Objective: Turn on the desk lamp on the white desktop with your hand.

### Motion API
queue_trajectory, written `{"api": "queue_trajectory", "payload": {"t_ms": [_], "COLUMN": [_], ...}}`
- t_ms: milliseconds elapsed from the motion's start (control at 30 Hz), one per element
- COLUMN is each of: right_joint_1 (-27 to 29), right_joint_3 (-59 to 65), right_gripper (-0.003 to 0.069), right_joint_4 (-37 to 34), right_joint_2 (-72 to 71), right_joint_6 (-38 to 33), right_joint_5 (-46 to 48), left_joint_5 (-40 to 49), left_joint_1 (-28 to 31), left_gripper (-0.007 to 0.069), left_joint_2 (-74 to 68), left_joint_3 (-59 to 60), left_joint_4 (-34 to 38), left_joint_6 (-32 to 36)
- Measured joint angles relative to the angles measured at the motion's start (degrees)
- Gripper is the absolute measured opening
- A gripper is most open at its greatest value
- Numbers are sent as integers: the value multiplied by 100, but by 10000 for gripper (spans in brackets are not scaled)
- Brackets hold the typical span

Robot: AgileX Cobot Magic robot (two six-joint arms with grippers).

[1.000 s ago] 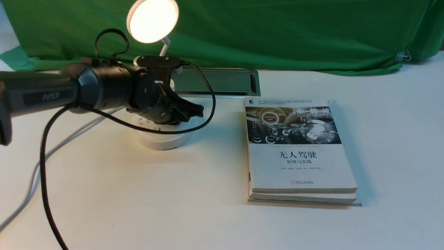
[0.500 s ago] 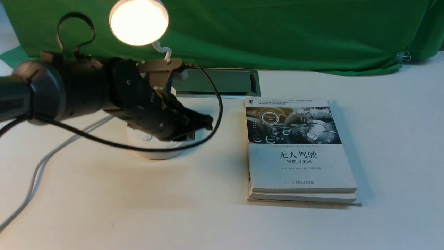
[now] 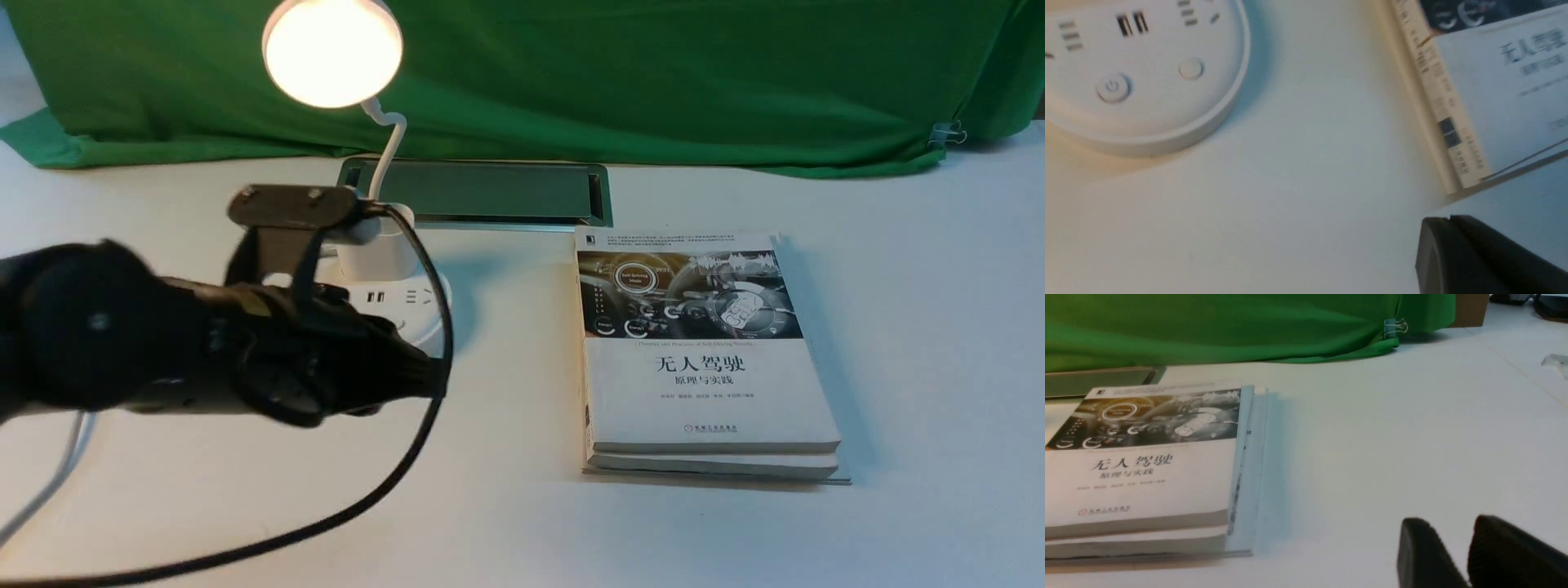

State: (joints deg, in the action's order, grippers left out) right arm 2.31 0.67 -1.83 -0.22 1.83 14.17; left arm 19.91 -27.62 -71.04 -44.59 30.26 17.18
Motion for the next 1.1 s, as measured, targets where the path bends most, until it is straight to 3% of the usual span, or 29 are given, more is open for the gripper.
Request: {"api": "queue_trajectory", "payload": {"t_ms": [133,433,933,1100], "right_joint_1": [0,0,0,0], "right_joint_3": [0,0,0,0], "right_gripper": [241,241,241,241], "right_joint_4": [0,0,0,0], "right_joint_2": [0,0,0,0], "right_joint_6": [0,0,0,0], "right_joint_5": [0,0,0,0], "left_joint_5": [-506,-1276,-1209,-1719], "left_joint_1": [0,0,0,50], "left_gripper": [21,21,21,21], "left_joint_2": [1683,4244,4809,5235], "left_joint_3": [482,1672,2899,3103], "left_joint_4": [33,-30,-602,-1303], "left_joint_6": [486,638,681,554]}}
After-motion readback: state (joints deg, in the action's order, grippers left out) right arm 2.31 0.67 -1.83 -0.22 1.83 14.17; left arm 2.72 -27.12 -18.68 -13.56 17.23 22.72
